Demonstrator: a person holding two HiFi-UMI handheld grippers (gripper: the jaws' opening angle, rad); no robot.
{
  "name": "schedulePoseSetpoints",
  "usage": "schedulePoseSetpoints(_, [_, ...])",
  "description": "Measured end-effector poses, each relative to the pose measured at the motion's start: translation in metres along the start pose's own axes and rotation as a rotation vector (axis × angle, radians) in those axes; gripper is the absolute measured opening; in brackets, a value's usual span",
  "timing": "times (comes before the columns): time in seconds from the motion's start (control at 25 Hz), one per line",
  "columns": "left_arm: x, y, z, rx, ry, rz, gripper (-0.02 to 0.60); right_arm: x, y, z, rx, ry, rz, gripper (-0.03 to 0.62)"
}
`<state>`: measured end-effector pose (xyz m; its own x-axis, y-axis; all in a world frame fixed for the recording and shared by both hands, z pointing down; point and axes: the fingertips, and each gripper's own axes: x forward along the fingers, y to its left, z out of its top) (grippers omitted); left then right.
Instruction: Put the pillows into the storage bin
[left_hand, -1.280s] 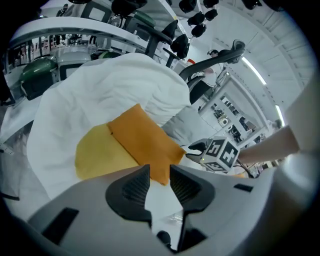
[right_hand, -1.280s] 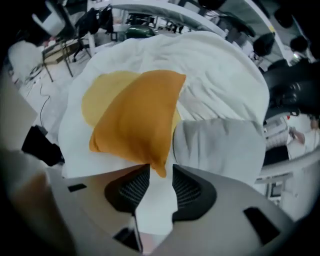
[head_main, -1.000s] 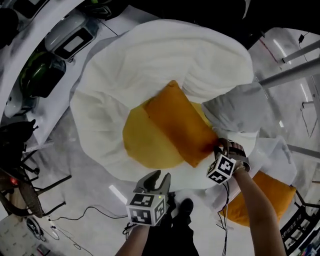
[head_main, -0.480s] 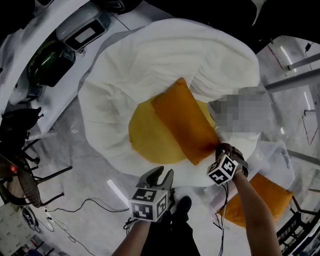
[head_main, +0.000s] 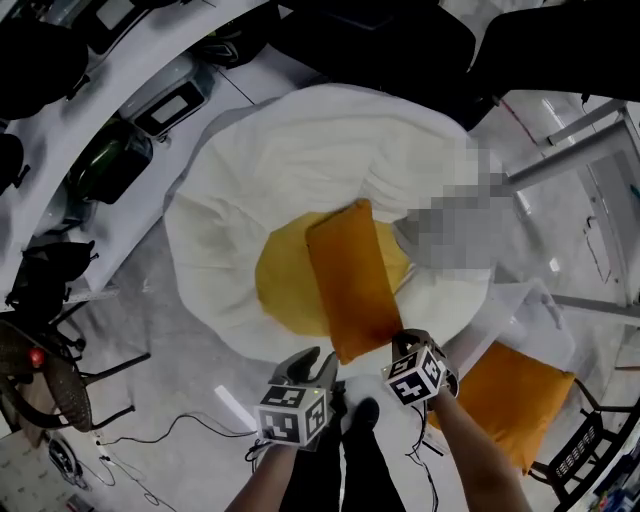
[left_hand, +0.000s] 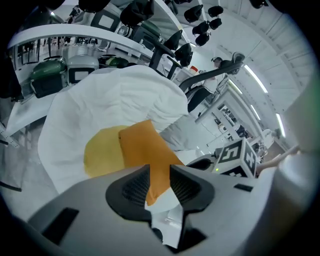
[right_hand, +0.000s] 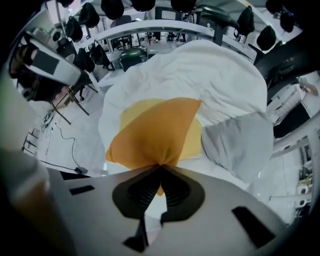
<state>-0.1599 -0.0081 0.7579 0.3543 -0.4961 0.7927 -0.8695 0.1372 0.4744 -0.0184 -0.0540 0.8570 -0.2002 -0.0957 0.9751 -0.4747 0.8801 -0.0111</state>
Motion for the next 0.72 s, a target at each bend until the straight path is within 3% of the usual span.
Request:
schedulePoseSetpoints(0.36, [-0.039,-0.031,0.019,0.068,0.025,-0.036,0.122,-0.088,0.027,0.007,0.289,-0.084,0.075,0.006])
schedulePoseSetpoints(0.72, [-0.072,-0.086,0.041,0.148,0.034,-0.093,0.123,-0.176,0.036,-0.023,0.654,-0.171,0.112,0.006])
